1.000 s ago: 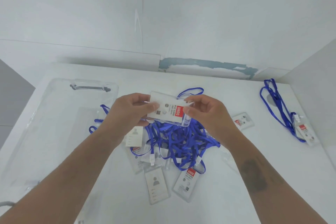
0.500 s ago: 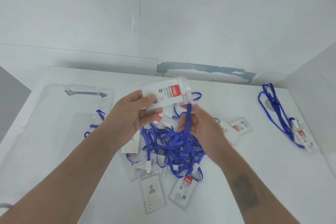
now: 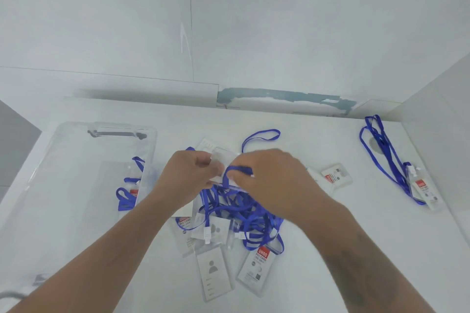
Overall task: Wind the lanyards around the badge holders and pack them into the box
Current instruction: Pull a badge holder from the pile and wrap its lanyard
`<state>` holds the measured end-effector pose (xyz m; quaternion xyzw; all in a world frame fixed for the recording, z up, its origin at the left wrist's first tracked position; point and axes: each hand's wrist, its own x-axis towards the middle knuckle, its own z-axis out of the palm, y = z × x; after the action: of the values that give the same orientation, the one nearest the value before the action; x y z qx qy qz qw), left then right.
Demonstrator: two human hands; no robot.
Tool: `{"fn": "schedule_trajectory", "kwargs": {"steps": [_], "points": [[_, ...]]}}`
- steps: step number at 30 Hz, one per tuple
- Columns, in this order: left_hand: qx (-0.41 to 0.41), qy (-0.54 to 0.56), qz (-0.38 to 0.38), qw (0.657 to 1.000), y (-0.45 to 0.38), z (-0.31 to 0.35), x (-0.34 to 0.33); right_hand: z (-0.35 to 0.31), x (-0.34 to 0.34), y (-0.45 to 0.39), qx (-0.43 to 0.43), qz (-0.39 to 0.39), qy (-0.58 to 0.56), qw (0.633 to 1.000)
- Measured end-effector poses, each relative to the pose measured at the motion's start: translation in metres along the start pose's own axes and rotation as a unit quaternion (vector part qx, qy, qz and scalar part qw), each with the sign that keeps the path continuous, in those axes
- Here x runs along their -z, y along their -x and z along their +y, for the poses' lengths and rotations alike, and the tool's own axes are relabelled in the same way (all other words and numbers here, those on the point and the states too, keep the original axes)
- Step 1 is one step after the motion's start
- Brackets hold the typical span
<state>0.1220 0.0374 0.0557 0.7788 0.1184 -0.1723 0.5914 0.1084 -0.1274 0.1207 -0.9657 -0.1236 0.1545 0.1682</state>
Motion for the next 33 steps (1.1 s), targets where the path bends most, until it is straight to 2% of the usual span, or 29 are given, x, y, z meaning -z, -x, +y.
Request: {"fn": "schedule_trajectory", "kwargs": {"steps": [2,4,7,11,13,15,18,20,23,25,29,33], "points": [[0.025,0.000,-0.054,0.998,0.003,0.001,0.005,0.011,0.011,-0.007,-0.014,0.010,-0.040,0.999],[0.045,0.021,-0.121,0.991,0.006,0.005,0.011,0.026,0.017,-0.014,-0.026,0.022,-0.128,0.991],[0.072,0.085,-0.186,0.976,0.009,0.009,0.021,0.043,0.015,-0.019,-0.043,0.032,-0.292,0.955],[0.100,0.201,-0.240,0.945,0.010,0.010,0.026,0.053,-0.013,-0.018,-0.112,0.038,-0.415,0.902],[0.103,0.282,-0.223,0.927,0.011,0.011,0.024,0.052,-0.033,-0.017,-0.139,0.032,-0.438,0.888],[0.110,0.351,-0.190,0.910,0.009,0.011,0.020,0.044,-0.050,-0.011,-0.150,0.007,-0.413,0.898],[0.112,0.362,-0.157,0.912,0.004,0.009,0.013,0.025,-0.066,0.001,-0.105,-0.032,-0.381,0.918],[0.114,0.325,-0.111,0.932,0.002,0.004,0.009,0.017,-0.071,0.006,-0.078,-0.038,-0.344,0.935],[0.095,0.216,-0.001,0.972,0.001,-0.003,0.005,0.013,-0.066,0.009,-0.016,-0.054,-0.155,0.986],[0.065,0.127,0.049,0.989,0.000,-0.003,0.005,0.010,-0.050,0.011,-0.006,-0.059,-0.089,0.994],[0.042,0.044,0.024,0.998,-0.001,-0.001,0.008,0.015,-0.010,0.006,0.003,-0.024,-0.052,0.998],[0.070,0.053,-0.036,0.995,0.003,-0.001,0.016,0.029,0.019,-0.006,-0.009,0.011,-0.191,0.982]]}}
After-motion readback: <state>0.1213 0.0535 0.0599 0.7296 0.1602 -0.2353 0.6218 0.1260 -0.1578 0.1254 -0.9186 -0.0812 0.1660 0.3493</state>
